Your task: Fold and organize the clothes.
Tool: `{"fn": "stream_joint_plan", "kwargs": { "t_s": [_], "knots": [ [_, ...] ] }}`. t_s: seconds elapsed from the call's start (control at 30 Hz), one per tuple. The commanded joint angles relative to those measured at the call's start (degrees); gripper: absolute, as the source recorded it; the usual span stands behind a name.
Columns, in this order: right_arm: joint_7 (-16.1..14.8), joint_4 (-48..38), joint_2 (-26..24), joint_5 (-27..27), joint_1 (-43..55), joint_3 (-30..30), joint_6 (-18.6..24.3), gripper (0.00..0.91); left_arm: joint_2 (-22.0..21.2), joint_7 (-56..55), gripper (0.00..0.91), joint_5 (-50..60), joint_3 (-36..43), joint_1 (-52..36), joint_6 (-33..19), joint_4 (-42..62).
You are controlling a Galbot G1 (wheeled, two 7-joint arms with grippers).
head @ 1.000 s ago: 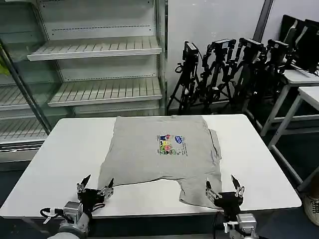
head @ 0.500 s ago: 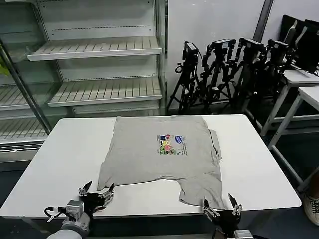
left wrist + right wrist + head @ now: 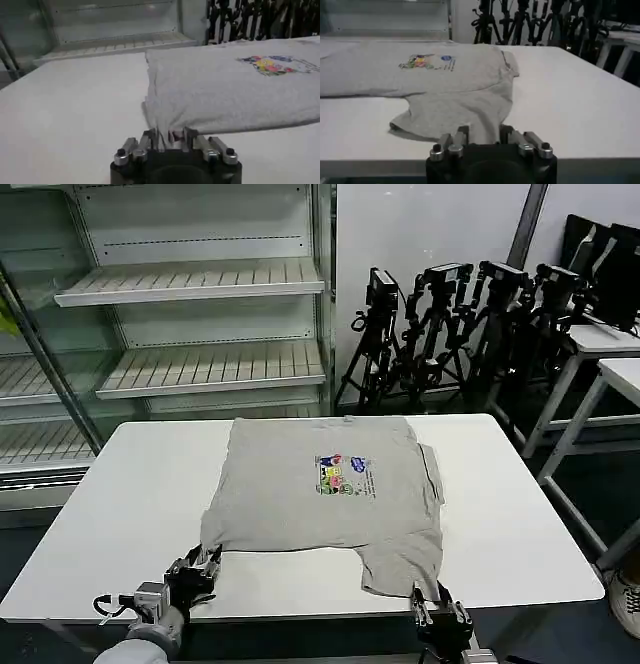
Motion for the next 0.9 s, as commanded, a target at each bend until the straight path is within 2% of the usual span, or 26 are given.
{"fn": "stream_joint_plan", "kwargs": {
  "t_s": [0.03,0.27,0.53,0.77,0.9],
  "knots": [
    [0.12,-0.53,0.27,0.36,0.19,-0.15,-0.24,0.0,0.12,0.0,0.03,-0.6,-0.11,-0.07,0.22,0.21],
    [-0.06,2.47,-0.28,-0.07,-2.82,0.21,2.13,0.0,-0.4,-0.01,0.02,-0.59,-1.21,2.64,0.1,-4.26],
    [-0.02,13.29,-2.43,-3.41,-12.38,0.17,4.61,0.0,-1.35,-0.09,0.02,0.8,-3.93,8.94,0.09,-13.74],
    [0.22,19.48,-3.96,-3.19,-15.51,1.27,4.61,0.0,-1.5,-0.06,0.02,1.83,-6.65,14.09,0.5,-19.55],
    [0.73,20.44,-3.86,-0.76,-12.53,2.12,4.85,0.0,-0.84,-0.08,0.02,1.79,-7.81,13.89,0.52,-20.85]
  ]
}}
